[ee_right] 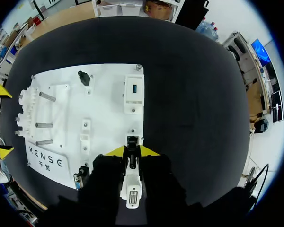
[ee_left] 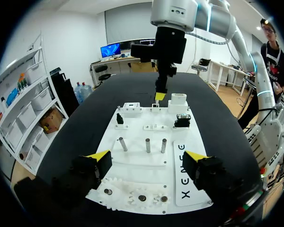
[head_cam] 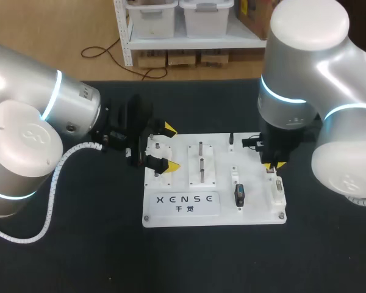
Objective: Insert the Ethernet cable into its matching sockets.
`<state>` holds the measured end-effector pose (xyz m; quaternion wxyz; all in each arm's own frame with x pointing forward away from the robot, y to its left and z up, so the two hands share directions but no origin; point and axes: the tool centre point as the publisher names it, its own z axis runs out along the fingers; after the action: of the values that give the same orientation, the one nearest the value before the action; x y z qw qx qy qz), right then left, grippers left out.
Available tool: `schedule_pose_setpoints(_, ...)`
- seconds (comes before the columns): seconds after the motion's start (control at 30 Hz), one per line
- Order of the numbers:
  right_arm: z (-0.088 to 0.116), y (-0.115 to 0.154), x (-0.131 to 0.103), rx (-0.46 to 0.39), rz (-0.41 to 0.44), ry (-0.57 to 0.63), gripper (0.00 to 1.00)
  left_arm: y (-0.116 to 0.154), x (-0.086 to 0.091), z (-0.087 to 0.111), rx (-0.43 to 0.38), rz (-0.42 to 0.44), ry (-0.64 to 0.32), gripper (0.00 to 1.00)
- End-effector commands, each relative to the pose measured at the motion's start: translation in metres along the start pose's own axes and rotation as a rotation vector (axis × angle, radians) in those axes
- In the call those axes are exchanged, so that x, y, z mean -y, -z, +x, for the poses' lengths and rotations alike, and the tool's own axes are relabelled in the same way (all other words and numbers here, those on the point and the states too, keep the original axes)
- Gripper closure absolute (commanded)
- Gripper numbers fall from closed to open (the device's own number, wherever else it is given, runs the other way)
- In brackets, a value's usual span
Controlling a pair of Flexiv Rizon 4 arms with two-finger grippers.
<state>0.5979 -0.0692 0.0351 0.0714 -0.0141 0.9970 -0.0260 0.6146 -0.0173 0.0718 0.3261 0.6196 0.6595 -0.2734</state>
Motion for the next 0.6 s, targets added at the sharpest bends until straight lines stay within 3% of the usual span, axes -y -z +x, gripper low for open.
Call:
schedule_pose_setpoints(0.03,0.0001,-0.0053,0.0028,0.008,-0.009,-0.002,1.0,-0.0008,0.0,-0.0005,-0.004,-0.001,0.001,0.0)
schedule_pose_setpoints(0.6,-0.0042,-0.0129,0.0058,0.008,-0.023,-0.002,1.0,-0.0008,0.0,-0.0005,-0.004,-0.001,0.001,0.0)
